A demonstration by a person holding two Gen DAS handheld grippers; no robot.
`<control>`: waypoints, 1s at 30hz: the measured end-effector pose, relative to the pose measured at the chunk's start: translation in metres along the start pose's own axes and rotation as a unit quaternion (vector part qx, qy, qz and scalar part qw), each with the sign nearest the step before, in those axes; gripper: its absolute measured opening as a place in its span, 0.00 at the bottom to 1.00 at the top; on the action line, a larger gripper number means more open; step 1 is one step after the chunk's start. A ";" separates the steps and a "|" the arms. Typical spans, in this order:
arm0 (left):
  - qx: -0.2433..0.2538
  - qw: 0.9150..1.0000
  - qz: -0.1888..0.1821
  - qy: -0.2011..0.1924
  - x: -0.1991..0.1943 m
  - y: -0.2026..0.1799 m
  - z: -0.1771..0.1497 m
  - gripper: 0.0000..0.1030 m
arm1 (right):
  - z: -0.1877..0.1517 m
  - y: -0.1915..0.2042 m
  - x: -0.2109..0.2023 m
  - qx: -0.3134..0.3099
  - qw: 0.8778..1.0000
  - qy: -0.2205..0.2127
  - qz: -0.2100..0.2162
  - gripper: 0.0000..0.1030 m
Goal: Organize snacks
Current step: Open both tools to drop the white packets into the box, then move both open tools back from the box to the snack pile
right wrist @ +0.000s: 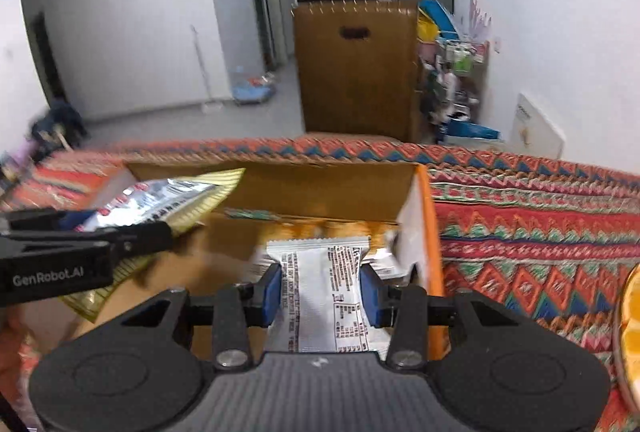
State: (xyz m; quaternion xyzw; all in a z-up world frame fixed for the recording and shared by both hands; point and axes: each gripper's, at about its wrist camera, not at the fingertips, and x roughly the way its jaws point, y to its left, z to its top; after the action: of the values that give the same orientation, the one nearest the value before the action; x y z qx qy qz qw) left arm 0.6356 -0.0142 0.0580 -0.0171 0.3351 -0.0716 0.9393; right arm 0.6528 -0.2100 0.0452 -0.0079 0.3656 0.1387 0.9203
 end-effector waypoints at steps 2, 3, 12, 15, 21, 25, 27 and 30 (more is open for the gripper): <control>0.003 1.000 -0.001 0.014 0.010 0.001 -0.002 0.62 | -0.001 0.001 0.010 -0.015 1.000 0.009 -0.020 0.44; -0.002 1.000 -0.001 0.022 0.012 0.001 -0.002 0.62 | -0.001 0.000 0.014 -0.020 0.999 0.011 -0.026 0.47; -0.003 1.000 -0.009 0.004 0.000 0.008 -0.001 0.67 | -0.005 0.012 0.013 -0.035 0.999 -0.002 -0.030 0.57; -0.006 1.000 -0.009 0.002 -0.011 0.012 0.001 0.68 | -0.003 0.008 0.005 -0.030 0.999 -0.003 -0.029 0.58; 0.004 1.000 -0.001 -0.018 -0.047 0.009 0.006 0.74 | -0.003 0.005 -0.030 -0.025 0.999 -0.014 -0.022 0.66; 0.012 0.999 0.004 -0.032 -0.075 0.002 0.007 0.79 | -0.002 0.008 -0.059 -0.022 0.999 -0.028 -0.017 0.71; 0.013 0.999 0.005 -0.041 -0.094 0.000 0.007 0.79 | -0.003 0.012 -0.077 -0.022 0.999 -0.037 -0.015 0.71; 0.011 0.999 0.006 -0.053 -0.121 -0.001 0.004 0.81 | -0.005 0.018 -0.102 -0.027 0.998 -0.049 -0.013 0.72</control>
State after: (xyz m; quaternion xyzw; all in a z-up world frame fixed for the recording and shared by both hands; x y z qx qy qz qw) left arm 0.5459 0.0019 0.1371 -0.0082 0.2846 -0.0687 0.9561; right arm 0.5746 -0.2189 0.1121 -0.0305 0.3157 0.1366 0.9385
